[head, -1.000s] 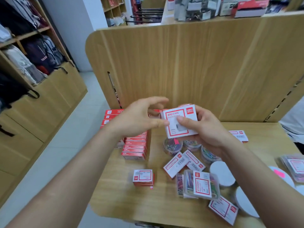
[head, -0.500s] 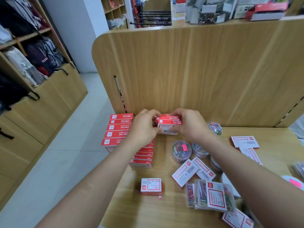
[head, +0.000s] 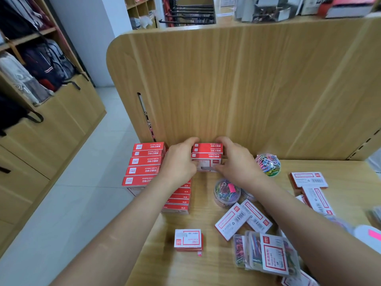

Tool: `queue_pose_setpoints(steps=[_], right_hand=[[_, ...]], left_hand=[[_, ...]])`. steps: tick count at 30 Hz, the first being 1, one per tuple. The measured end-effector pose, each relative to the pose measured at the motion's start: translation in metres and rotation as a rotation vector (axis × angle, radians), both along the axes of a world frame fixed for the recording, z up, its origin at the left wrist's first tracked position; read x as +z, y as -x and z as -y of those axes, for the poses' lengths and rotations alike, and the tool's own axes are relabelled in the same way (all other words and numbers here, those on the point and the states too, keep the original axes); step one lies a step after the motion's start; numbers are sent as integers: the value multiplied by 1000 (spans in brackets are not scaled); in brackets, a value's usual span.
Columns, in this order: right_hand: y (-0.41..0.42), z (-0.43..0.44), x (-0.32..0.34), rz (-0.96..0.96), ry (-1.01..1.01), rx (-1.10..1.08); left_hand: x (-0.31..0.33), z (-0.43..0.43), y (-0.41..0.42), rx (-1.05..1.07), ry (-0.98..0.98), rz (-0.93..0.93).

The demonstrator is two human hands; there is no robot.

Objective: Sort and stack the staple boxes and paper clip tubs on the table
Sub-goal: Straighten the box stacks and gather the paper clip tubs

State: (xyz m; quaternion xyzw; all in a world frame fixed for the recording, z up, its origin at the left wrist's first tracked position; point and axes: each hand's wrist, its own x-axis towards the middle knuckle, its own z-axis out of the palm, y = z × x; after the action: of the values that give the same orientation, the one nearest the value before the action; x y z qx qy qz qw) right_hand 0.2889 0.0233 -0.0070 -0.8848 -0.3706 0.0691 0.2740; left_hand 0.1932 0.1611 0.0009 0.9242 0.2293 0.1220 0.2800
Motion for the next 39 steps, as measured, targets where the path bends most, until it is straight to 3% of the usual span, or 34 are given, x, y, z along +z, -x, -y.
queue_pose_setpoints(steps=[7,11,14,19,24,28,31,33,35,36,39], right_hand=[[4,-6,5,-84,-16,-74],[6,-9,5,-222,-106,-184],[1,-6,4,-465,-214,-309],[-1,-1,11,-1035,-507,-316],[9,-5,16,-940,-478,-236],[7,-12,9,-868,-378,-253],[3,-17,8,-875,-363,-270],[4,-20,8,-853,-348,-272],[5,-24,8,-823,-321,-278],[6,-26,7,-801,-303,-287],[8,-28,8,-734,-243,-303]], left_hand=[[2,1,0,27,-202,27],[1,1,-1,34,-91,81],[-1,0,-1,45,-29,86],[-2,10,-2,7,-177,63],[3,13,-2,-53,-300,-38],[28,0,29,16,-359,88],[36,-43,72,326,-209,76],[32,-66,95,409,134,0],[22,-70,100,371,543,23],[16,-68,99,341,643,33],[-5,-66,92,318,603,101]])
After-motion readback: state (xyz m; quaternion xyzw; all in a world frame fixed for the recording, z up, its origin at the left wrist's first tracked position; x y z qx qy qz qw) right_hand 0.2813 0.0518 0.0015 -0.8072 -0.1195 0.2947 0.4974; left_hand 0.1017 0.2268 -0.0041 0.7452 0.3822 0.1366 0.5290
